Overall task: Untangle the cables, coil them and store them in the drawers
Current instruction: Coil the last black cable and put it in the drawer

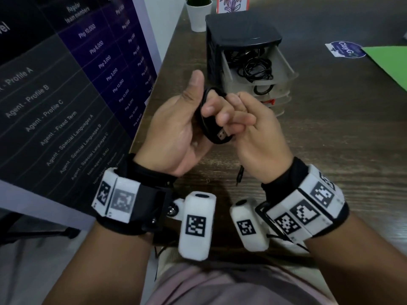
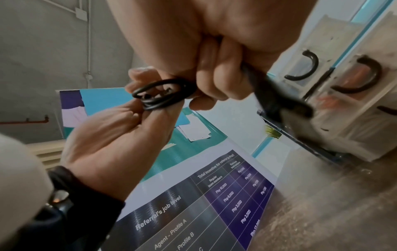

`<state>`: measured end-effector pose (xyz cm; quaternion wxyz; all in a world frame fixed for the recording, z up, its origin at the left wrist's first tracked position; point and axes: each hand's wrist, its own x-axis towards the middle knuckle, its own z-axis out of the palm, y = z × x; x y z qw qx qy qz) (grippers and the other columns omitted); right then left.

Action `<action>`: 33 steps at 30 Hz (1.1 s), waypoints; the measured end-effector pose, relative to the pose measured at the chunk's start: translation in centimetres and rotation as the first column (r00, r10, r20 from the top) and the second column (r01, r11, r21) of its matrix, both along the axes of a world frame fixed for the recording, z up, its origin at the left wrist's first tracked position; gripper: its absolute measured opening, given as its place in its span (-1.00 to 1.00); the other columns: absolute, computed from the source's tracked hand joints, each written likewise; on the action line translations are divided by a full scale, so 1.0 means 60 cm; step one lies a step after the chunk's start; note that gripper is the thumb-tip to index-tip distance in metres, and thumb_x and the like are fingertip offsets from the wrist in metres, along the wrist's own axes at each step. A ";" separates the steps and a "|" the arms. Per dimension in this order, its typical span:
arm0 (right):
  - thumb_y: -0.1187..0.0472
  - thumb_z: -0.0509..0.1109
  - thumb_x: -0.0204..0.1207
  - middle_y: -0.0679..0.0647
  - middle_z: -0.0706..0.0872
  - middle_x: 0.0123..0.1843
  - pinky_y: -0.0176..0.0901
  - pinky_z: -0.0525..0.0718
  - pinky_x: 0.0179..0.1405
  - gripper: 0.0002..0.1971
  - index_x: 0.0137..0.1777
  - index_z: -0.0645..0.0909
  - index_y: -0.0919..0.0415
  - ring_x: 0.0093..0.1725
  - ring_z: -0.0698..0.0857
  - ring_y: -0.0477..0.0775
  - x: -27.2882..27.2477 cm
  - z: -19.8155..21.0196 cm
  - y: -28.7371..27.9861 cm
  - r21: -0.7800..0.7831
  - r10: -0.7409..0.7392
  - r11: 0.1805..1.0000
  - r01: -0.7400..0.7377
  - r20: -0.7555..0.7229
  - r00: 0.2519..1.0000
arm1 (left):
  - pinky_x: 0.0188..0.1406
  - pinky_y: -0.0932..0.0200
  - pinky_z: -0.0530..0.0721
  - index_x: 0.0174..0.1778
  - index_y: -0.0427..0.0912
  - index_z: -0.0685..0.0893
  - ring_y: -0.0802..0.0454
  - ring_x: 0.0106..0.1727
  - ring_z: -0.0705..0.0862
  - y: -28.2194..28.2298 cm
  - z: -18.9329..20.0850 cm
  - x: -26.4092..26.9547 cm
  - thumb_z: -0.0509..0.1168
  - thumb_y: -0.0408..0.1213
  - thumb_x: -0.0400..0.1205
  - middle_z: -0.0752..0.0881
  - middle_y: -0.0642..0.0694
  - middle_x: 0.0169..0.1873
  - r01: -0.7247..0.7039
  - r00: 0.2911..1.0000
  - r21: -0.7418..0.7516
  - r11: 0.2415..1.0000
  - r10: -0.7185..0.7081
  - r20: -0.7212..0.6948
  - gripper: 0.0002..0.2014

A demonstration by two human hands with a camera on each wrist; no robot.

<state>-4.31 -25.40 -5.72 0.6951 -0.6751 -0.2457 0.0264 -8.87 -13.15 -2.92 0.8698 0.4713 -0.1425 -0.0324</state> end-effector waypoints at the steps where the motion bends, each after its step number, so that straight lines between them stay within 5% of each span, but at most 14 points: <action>1: 0.22 0.16 0.51 -0.19 0.56 -0.24 0.05 0.52 0.01 -0.79 -0.14 0.51 -0.15 -0.18 0.53 -0.14 0.000 0.000 0.000 -0.018 -0.010 1.000 0.010 0.007 1.000 | -0.08 0.15 0.73 -0.47 -0.17 0.46 -0.13 -0.12 0.79 0.003 0.001 0.000 -0.20 -0.03 0.80 0.61 -0.11 -0.48 0.008 1.000 0.011 1.000 -0.008 -0.007 -0.41; 3: 0.20 0.15 0.51 -0.17 0.55 -0.21 0.19 0.49 0.08 -0.79 -0.13 0.50 -0.18 -0.15 0.52 -0.10 0.000 0.000 0.001 -0.034 -0.019 0.999 0.019 0.022 1.000 | -0.02 0.13 0.74 -0.45 -0.17 0.46 -0.13 -0.06 0.79 0.007 0.003 -0.003 -0.16 -0.04 0.79 0.64 -0.12 -0.44 -0.001 1.000 0.049 0.999 0.002 -0.012 -0.45; 7: 0.06 0.16 0.52 -0.22 0.52 -0.32 0.05 0.43 -0.07 -0.88 -0.19 0.49 -0.17 -0.26 0.47 -0.15 0.004 0.006 0.003 -0.011 0.023 1.000 -0.023 0.012 1.000 | 0.07 0.13 0.73 -0.43 -0.19 0.43 -0.12 0.01 0.78 0.011 0.006 -0.013 -0.15 -0.08 0.80 0.69 -0.16 -0.35 -0.031 1.000 0.118 0.993 0.031 -0.002 -0.49; 10: -0.04 0.18 0.53 -0.21 0.52 -0.37 0.15 0.43 -0.09 -0.84 -0.26 0.48 -0.15 -0.30 0.48 -0.08 0.007 0.012 0.003 -0.054 0.069 0.996 -0.067 0.032 0.997 | 0.09 0.14 0.71 -0.45 -0.16 0.48 -0.12 0.06 0.76 0.019 0.004 -0.016 -0.13 -0.09 0.79 0.70 -0.16 -0.30 -0.057 0.998 0.159 0.986 0.058 -0.003 -0.47; 14: 0.06 0.14 0.77 -0.12 0.47 -0.39 -0.06 0.49 -0.29 -0.65 -0.26 0.46 0.16 -0.36 0.48 -0.17 0.013 0.024 -0.015 -0.295 -0.022 0.951 0.095 0.242 0.970 | 0.23 0.08 0.65 -0.42 -0.13 0.53 -0.07 0.10 0.71 0.022 -0.010 -0.017 -0.07 -0.15 0.77 0.68 -0.15 -0.22 -0.117 0.993 0.237 0.964 0.116 0.016 -0.53; 18: 0.03 0.14 0.77 -0.11 0.54 -0.40 -0.14 0.50 -0.32 -0.66 -0.27 0.45 0.06 -0.38 0.53 -0.15 0.029 0.033 -0.026 -0.373 -0.009 0.918 0.135 0.321 0.947 | 0.28 -0.16 0.56 -0.32 -0.02 0.63 -0.30 0.12 0.64 0.029 -0.028 -0.009 0.05 -0.06 0.77 0.61 -0.44 -0.02 -0.250 0.968 0.472 0.846 0.225 0.108 -0.61; 22: 0.01 0.24 0.73 -0.12 0.54 -0.46 -0.32 0.43 -0.38 -0.68 -0.31 0.45 -0.10 -0.41 0.53 -0.18 0.040 0.041 -0.041 -0.475 0.032 0.864 0.170 0.387 0.922 | -0.17 0.10 0.62 -0.02 -0.12 0.67 -0.07 -0.17 0.69 0.043 -0.018 -0.011 0.16 -0.13 0.76 0.72 -0.08 -0.16 -0.193 0.969 0.642 0.742 0.247 0.006 -0.78; 24: 0.01 0.29 0.70 -0.19 0.53 -0.46 -0.39 0.40 -0.39 -0.74 -0.27 0.53 -0.08 -0.40 0.54 -0.22 0.043 0.045 -0.045 -0.556 0.093 0.814 0.165 0.406 0.909 | -0.36 0.15 0.58 0.05 -0.20 0.66 -0.02 -0.32 0.69 0.039 -0.008 -0.012 0.18 -0.05 0.73 0.73 0.00 -0.26 -0.148 0.969 0.708 0.690 0.245 -0.036 -0.71; 27: 0.03 0.28 0.71 -0.21 0.59 -0.40 -0.47 0.40 -0.38 -0.76 -0.17 0.63 0.04 -0.34 0.58 -0.28 0.044 0.045 -0.043 -0.646 0.179 0.748 0.148 0.412 0.894 | -0.55 0.19 0.53 -0.11 -0.11 0.71 -0.03 -0.47 0.65 0.022 -0.002 -0.008 0.08 0.11 0.74 0.69 0.02 -0.37 -0.161 0.969 0.811 0.563 0.245 0.022 -0.57; 30: 0.06 0.29 0.71 -0.24 0.52 -0.45 -0.47 0.39 -0.37 -0.78 -0.18 0.61 0.02 -0.37 0.56 -0.31 0.044 0.042 -0.041 -0.595 0.150 0.792 0.139 0.411 0.899 | -0.63 0.24 0.48 -0.28 -0.04 0.58 0.06 -0.56 0.58 0.008 -0.005 -0.003 0.01 0.07 0.78 0.61 0.02 -0.44 -0.241 0.948 0.822 0.517 0.305 0.085 -0.57; 33: 0.04 0.28 0.72 -0.14 0.62 -0.39 -0.19 0.55 -0.31 -0.74 -0.20 0.62 0.06 -0.35 0.59 -0.20 0.042 0.033 -0.038 -0.504 0.118 0.861 0.062 0.318 0.941 | -0.56 0.29 0.45 -0.31 0.06 0.57 0.22 -0.55 0.53 0.001 -0.012 0.002 -0.01 0.00 0.81 0.58 0.04 -0.45 -0.371 0.913 0.818 0.439 0.332 0.236 -0.58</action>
